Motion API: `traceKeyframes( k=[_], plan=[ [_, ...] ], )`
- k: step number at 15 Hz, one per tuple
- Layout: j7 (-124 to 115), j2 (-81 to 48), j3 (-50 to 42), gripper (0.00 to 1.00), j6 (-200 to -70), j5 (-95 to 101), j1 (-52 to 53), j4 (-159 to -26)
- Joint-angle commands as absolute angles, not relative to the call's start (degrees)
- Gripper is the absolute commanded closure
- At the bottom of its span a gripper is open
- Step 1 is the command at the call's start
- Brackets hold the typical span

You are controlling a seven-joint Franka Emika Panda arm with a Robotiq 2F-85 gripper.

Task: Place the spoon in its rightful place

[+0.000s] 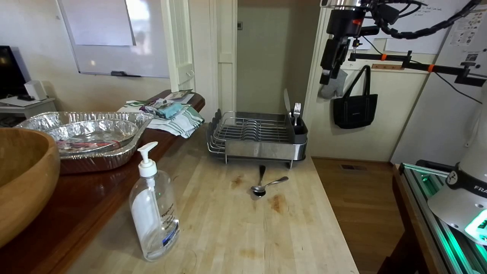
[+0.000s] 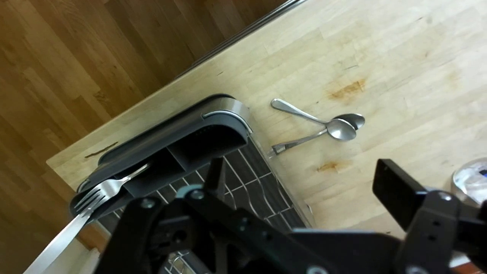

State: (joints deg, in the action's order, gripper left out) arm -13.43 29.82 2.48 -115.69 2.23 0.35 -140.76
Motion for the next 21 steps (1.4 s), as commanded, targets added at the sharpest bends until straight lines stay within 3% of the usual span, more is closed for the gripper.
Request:
traceKeyframes(
  k=[1, 21],
  plan=[
    [-12.0, 27.4, 0.0, 0.00, -118.7, -0.6, -1.2, -140.1],
    [-5.0, 22.5, -11.7, 0.00, -130.3, -0.5, -12.4, -139.0]
  ],
)
